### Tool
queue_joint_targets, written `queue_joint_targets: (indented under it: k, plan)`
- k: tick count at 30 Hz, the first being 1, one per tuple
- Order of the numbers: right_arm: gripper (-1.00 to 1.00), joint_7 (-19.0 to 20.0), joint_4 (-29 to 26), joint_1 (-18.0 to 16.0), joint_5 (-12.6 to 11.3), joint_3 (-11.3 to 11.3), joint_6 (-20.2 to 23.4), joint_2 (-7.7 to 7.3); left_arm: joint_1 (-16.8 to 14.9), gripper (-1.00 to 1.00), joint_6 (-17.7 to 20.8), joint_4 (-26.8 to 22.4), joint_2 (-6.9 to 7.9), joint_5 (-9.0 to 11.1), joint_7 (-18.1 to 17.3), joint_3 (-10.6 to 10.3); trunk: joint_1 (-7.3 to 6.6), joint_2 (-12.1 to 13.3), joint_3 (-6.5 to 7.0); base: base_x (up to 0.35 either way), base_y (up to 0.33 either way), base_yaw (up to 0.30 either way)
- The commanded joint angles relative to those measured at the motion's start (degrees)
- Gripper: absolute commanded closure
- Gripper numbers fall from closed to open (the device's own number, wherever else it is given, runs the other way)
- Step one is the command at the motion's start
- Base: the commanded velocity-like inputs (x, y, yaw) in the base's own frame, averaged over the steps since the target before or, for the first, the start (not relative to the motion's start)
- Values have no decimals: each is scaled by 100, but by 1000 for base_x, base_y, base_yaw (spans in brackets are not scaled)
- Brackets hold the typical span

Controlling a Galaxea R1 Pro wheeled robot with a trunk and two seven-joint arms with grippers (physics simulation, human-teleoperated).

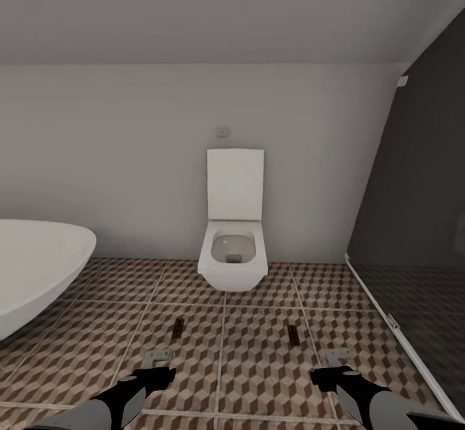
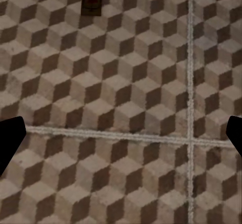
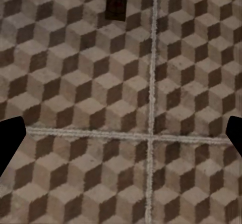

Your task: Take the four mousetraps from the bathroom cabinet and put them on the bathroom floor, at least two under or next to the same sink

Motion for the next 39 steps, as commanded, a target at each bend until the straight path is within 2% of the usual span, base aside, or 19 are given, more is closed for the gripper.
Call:
queue_joint_targets:
  k: [1, 11, 16, 20, 30, 39]
  plan:
    - [-100, -1, 13, -7, 54, -48, -3, -2, -4, -100, -20, 11, 2, 65, -20, -48, -24, 39, 13, 0, 0, 0]
    - [-100, 12, 58, -4, 22, -48, -4, -1, 5, -100, 6, 141, 10, 200, -23, -43, -243, 440, 193, 0, 0, 0]
    - [-100, 4, 62, 72, 17, -48, -3, -4, 121, -100, 168, 187, 26, 235, -24, -40, -353, 641, 282, 0, 0, 0]
    - [-100, 2, 64, 268, 15, -48, -3, -13, 281, -100, 352, 201, 35, 254, -10, -38, -441, 801, 354, 0, 0, 0]
    - [-100, 0, 65, 634, 16, -48, -9, -19, 580, -100, 464, 206, 68, 266, 3, -37, -661, 1202, 534, 0, 0, 0]
    - [-100, -4, 63, 1355, 22, -45, -57, -7, 1083, -100, 448, 207, 133, 269, -20, -39, -858, 1563, 695, 0, 0, 0]
